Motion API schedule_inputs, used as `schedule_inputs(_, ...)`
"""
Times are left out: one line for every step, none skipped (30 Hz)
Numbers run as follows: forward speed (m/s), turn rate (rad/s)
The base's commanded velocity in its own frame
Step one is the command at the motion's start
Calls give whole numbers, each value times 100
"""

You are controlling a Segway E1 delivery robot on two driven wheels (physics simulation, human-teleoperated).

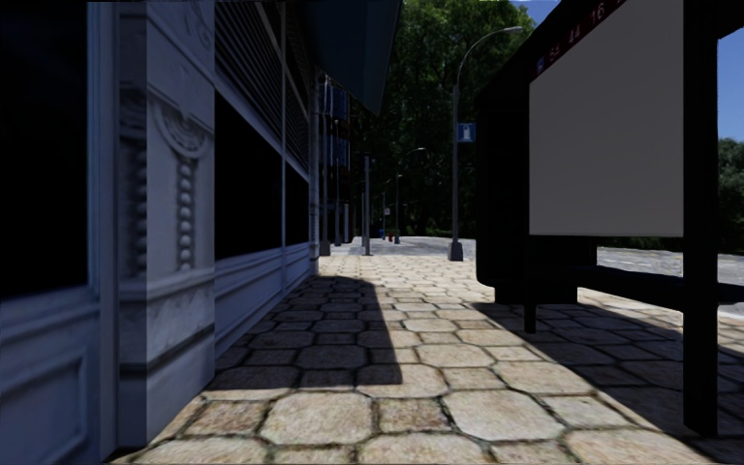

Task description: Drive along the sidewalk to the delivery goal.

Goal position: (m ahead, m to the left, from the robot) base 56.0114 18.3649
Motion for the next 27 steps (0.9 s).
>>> schedule_inputs(200, -32)
schedule_inputs(200, -32)
schedule_inputs(200, -16)
schedule_inputs(200, 0)
schedule_inputs(200, 0)
schedule_inputs(200, 0)
schedule_inputs(200, 0)
schedule_inputs(200, 0)
schedule_inputs(200, 0)
schedule_inputs(200, 0)
schedule_inputs(200, 0)
schedule_inputs(200, 0)
schedule_inputs(200, 0)
schedule_inputs(200, 0)
schedule_inputs(200, 0)
schedule_inputs(200, 0)
schedule_inputs(200, 0)
schedule_inputs(200, 0)
schedule_inputs(200, 0)
schedule_inputs(200, 0)
schedule_inputs(200, 0)
schedule_inputs(200, 0)
schedule_inputs(200, 0)
schedule_inputs(200, 0)
schedule_inputs(200, 0)
schedule_inputs(200, 0)
schedule_inputs(200, 0)
